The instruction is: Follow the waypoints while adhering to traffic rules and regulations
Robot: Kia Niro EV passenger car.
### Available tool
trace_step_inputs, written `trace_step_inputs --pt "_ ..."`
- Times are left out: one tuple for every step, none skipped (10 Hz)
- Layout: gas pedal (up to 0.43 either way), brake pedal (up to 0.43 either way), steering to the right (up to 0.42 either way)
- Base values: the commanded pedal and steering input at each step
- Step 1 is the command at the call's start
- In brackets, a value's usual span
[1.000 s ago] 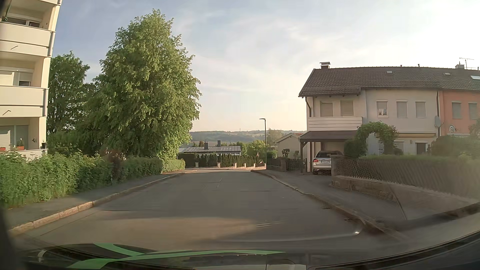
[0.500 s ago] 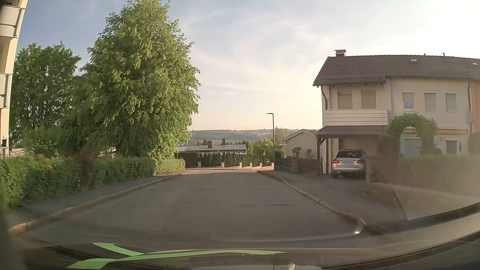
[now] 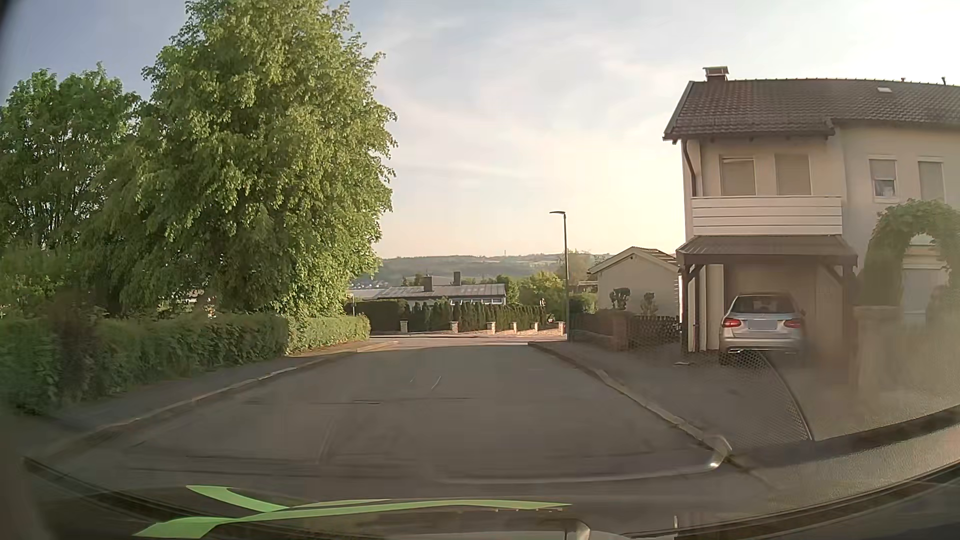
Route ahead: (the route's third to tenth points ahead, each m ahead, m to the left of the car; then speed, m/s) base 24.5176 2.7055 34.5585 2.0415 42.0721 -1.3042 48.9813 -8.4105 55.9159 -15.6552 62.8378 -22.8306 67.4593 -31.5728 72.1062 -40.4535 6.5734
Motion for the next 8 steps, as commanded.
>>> trace_step_inputs --pt "0.000 0.098 -0.034" --pt "0.000 0.110 -0.037" --pt "0.000 0.116 -0.037" --pt "0.000 0.128 -0.037" --pt "0.000 0.134 -0.035" --pt "0.000 0.134 -0.030" --pt "0.000 0.140 -0.025" --pt "0.000 0.146 -0.018"
